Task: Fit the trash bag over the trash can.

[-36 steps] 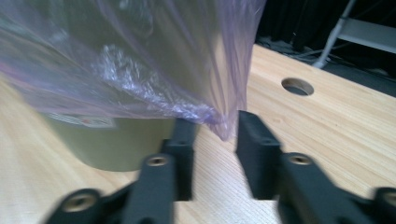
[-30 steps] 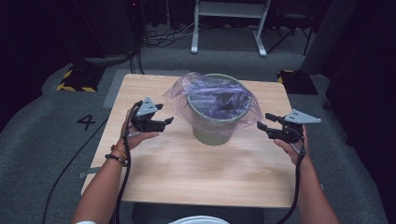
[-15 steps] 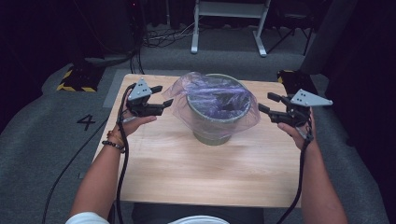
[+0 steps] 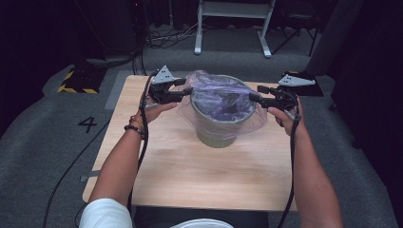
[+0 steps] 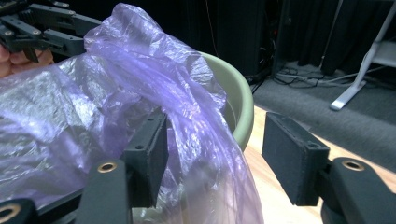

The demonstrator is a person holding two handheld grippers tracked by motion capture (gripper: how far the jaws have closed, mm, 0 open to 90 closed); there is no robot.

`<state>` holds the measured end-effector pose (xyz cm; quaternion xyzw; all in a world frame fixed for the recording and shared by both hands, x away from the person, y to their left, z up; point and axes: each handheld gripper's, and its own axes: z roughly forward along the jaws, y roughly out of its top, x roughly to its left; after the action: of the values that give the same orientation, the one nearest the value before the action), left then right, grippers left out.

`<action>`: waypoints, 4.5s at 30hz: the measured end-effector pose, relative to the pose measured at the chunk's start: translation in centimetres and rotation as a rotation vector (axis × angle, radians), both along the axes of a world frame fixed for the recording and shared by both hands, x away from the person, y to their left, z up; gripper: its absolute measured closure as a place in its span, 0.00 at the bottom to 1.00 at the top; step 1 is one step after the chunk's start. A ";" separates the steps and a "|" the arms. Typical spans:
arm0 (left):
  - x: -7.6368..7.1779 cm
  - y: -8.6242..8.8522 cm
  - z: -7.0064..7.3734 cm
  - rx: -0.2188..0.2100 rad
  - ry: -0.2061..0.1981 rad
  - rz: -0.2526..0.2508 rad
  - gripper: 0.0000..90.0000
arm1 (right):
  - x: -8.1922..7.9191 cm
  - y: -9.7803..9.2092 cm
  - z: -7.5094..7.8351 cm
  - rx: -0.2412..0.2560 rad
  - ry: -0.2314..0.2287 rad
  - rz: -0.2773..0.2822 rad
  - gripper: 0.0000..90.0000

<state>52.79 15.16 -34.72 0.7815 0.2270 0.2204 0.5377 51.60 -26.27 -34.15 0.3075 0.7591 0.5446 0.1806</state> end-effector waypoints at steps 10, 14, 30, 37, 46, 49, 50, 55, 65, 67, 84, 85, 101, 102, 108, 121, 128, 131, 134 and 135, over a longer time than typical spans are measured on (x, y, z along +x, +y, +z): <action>1.3 0.0 -0.5 0.024 0.036 0.075 0.53 | 1.1 0.8 -0.7 -0.029 0.085 0.017 0.54; 1.3 -0.1 -0.8 0.031 0.046 0.043 0.59 | 1.1 0.9 -0.7 -0.032 0.088 0.021 0.56; -1.9 1.4 0.2 0.052 -0.024 -0.071 0.85 | -2.6 1.4 1.0 -0.033 -0.028 0.081 0.54; -1.2 0.1 0.3 0.094 -0.022 -0.080 0.99 | -2.2 1.4 1.2 -0.054 -0.074 0.074 0.94; 0.0 -1.6 -1.6 0.166 0.055 -0.063 1.00 | -0.9 0.8 0.1 0.018 0.066 0.026 0.98; 0.2 -2.1 -2.2 0.182 0.066 -0.068 1.00 | -0.9 0.3 -0.3 0.043 0.060 -0.011 0.96; 0.2 -2.4 -2.6 0.179 0.077 -0.072 1.00 | -0.9 0.3 -0.4 0.044 0.061 -0.016 0.96; 0.7 -2.6 -3.3 0.131 0.102 -0.057 1.00 | -0.4 0.1 -1.8 0.017 0.067 -0.068 1.00; 0.8 -2.4 -4.0 0.088 0.107 -0.024 0.94 | 0.4 0.6 -5.1 -0.007 0.151 -0.069 1.00; 0.6 -2.6 -4.2 0.105 0.099 -0.042 1.00 | 0.4 0.6 -5.4 -0.007 0.157 -0.067 1.00; 0.6 -2.2 -5.9 0.050 0.169 0.014 0.62 | -0.3 0.7 -7.7 -0.051 0.198 -0.012 1.00; 0.4 -2.1 -6.0 0.061 0.165 0.014 0.62 | -0.3 0.7 -7.7 -0.051 0.198 -0.012 1.00; -4.8 0.1 -8.1 0.120 0.110 -0.033 0.70 | -2.6 -0.7 -8.6 -0.123 0.168 -0.001 0.87; -5.4 0.4 -8.3 0.124 0.110 -0.033 0.68 | -2.7 -0.9 -8.6 -0.123 0.162 -0.006 0.86; -7.2 1.3 -8.6 0.125 0.102 -0.047 0.56 | -4.0 -2.5 -8.9 -0.105 0.111 0.018 0.73; -11.5 0.4 -7.6 0.085 0.087 -0.168 0.26 | -7.6 -5.2 -7.1 -0.045 0.026 0.013 0.43; -12.5 -1.6 -7.7 0.158 0.019 -0.127 0.52 | -10.3 -4.5 -5.4 -0.065 -0.050 0.038 0.32; -12.4 -2.1 -7.9 0.198 0.016 -0.135 0.70 | -11.0 -4.4 -4.5 -0.049 -0.070 0.038 0.29; -12.1 -2.1 -8.3 0.201 0.014 -0.140 0.95 | -11.6 -4.1 -3.4 -0.032 -0.089 0.052 0.26; -12.0 -2.1 -8.4 0.196 0.018 -0.143 1.00 | -11.7 -3.9 -3.0 -0.028 -0.099 0.062 0.26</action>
<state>40.77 13.07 -43.12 0.8465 0.1529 0.1957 0.4709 39.91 -30.17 -37.16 0.2541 0.7659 0.5538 0.2053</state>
